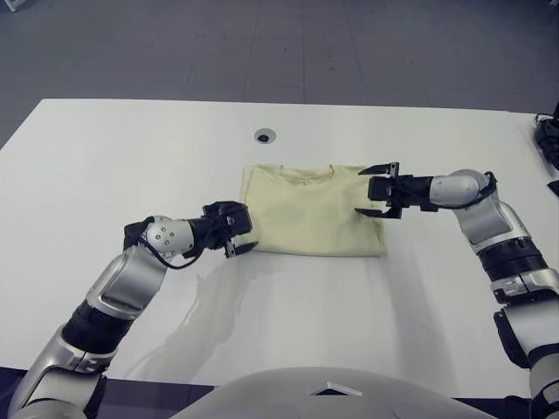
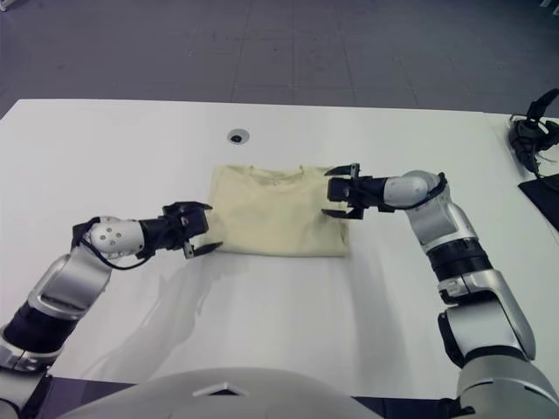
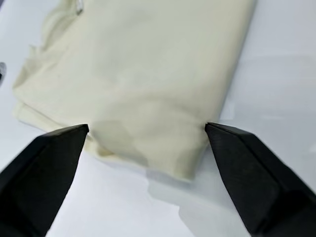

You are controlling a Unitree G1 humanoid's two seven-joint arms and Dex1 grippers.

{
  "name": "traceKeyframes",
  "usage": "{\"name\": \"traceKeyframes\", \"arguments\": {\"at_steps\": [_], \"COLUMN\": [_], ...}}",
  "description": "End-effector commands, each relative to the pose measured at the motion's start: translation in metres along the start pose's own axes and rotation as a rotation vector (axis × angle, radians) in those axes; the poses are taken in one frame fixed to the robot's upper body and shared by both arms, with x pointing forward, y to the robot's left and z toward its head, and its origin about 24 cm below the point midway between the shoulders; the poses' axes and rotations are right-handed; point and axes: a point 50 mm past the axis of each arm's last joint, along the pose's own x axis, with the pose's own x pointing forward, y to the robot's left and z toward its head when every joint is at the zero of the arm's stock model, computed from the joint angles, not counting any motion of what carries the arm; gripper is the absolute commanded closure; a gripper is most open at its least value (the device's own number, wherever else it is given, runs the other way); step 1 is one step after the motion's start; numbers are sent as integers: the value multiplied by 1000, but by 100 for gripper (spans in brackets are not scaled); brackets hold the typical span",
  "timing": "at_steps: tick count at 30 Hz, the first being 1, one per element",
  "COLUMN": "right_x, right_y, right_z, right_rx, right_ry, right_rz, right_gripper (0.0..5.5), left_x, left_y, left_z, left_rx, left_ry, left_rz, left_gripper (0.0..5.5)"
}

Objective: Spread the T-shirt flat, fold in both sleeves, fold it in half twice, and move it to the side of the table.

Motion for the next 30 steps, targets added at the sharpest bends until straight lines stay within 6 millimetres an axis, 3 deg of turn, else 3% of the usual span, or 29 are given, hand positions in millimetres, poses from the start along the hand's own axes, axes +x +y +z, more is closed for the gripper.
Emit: {"name": "traceKeyframes", "arguments": {"at_steps": [1, 5, 9, 12, 14, 17, 20, 23, 26, 30], "right_x": [-7, -19, -22, -11, -9, -20, -30, -32, -27, -20], "right_y": [24, 48, 62, 49, 28, 12, 12, 26, 45, 63], "right_z": [7, 38, 95, 118, 115, 106, 94, 93, 93, 88], "right_rx": [-117, -194, -146, -51, -11, 87, 98, 32, -41, -118], "right_ry": [-3, -110, -336, -438, -420, -402, -344, -321, -294, -249], "right_rz": [165, 334, 406, 293, 163, 80, 113, 242, 359, 455], "right_gripper": [27, 11, 11, 11, 11, 11, 11, 11, 11, 11], "left_x": [6, 19, 45, 52, 35, -3, -35, -57, -66, -76], "left_y": [12, 35, 86, 118, 128, 119, 80, 48, 39, 41], "left_z": [-14, -19, -11, 2, 1, -10, -12, -6, 1, 12], "left_rx": [38, 87, 131, 117, 98, 32, -59, -167, -228, -255], "left_ry": [116, 160, 173, 149, 125, 87, 33, -22, -39, -52], "left_rz": [34, 43, 153, 279, 346, 397, 332, 311, 352, 404], "left_gripper": [30, 11, 11, 11, 11, 11, 11, 11, 11, 11]}}
